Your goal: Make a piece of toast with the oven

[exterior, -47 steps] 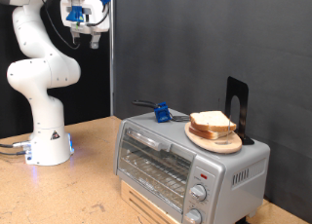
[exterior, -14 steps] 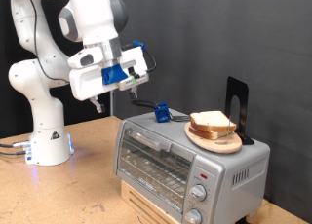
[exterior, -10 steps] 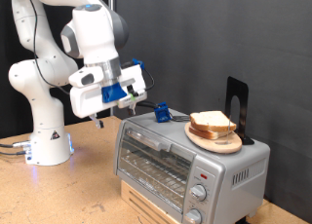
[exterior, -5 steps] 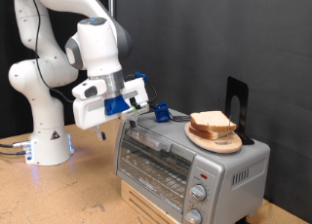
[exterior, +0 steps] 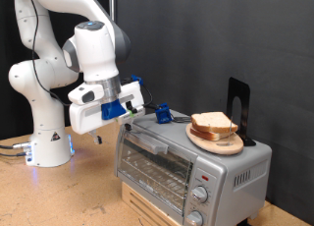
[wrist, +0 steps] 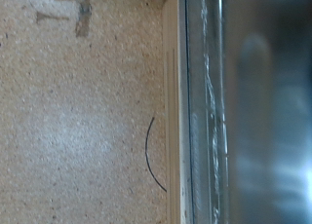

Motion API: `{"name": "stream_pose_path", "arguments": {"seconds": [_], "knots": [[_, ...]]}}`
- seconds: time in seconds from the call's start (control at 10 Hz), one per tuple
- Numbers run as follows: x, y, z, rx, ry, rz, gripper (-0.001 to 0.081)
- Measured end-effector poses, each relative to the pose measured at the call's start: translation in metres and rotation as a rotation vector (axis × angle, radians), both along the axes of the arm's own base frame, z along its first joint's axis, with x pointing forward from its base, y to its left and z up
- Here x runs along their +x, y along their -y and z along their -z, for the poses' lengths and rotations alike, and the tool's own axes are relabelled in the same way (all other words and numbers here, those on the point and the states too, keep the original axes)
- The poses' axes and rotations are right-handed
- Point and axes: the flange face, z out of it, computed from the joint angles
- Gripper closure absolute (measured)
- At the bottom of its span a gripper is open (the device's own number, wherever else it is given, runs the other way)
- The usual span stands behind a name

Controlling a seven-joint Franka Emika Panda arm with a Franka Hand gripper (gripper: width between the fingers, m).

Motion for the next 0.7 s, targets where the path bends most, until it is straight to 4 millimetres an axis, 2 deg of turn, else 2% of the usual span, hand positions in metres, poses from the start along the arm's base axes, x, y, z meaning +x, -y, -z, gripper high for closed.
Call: {"name": "stream_pose_path", "arguments": {"seconds": [0.4, 0.7], "knots": [[-0.009, 0.017, -0.006, 0.012, 0.003, 0.024, -0.0003], [0.006, 0.008, -0.031, 0.082, 0.063, 0.073, -0.0003]]}}
